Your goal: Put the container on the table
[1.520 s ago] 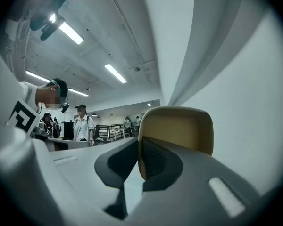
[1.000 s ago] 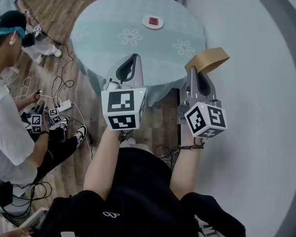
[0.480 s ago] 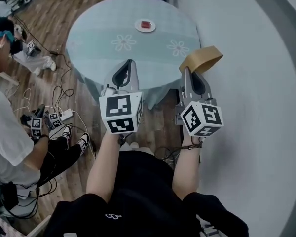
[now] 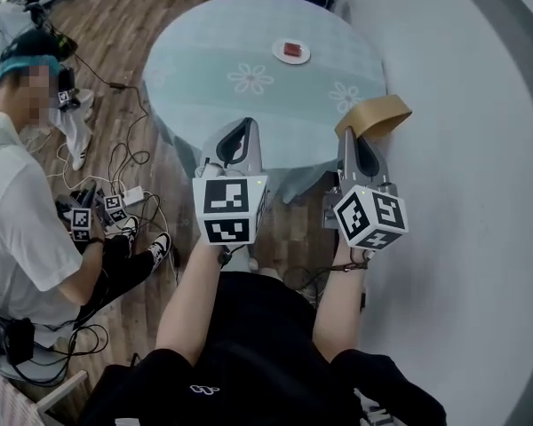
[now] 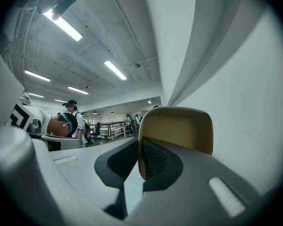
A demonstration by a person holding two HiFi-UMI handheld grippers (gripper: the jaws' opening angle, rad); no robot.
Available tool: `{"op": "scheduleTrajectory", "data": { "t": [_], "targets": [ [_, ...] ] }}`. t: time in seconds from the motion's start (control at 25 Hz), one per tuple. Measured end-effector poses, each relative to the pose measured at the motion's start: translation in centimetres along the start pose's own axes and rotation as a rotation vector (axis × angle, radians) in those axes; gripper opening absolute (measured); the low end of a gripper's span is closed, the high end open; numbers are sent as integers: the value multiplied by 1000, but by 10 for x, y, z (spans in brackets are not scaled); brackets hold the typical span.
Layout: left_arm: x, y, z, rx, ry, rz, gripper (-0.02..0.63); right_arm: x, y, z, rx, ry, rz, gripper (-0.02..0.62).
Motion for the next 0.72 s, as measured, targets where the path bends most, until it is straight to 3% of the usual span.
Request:
{"op": "scheduleTrajectory", "data": {
  "t": [0.2,0.48,0.6,0.72],
  "targets": [
    [-29,-13,-36,-22,16,17,-2,2,-17,-38,-24,11,20,24],
    [-36,-1,-129,-67,-70,16,-2,63,0,-109,-29,-113,-33,23],
    [-58,27,-154,-112,-64,38,-2,50,22,-150,-76,-96,-33,23],
    [-91,35,-146,-152,-60,69,-2,11,24,-164,-123,-85,-25,25]
  ]
}}
Point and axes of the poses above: the fingertips, and each gripper's own axes: z backward along the fingers, x to its right, y out of its top, the point moved 6 cm from there along z, backward along the fingers, and after that the axes turned 2 degrees about -y, right-handed, at the moved point
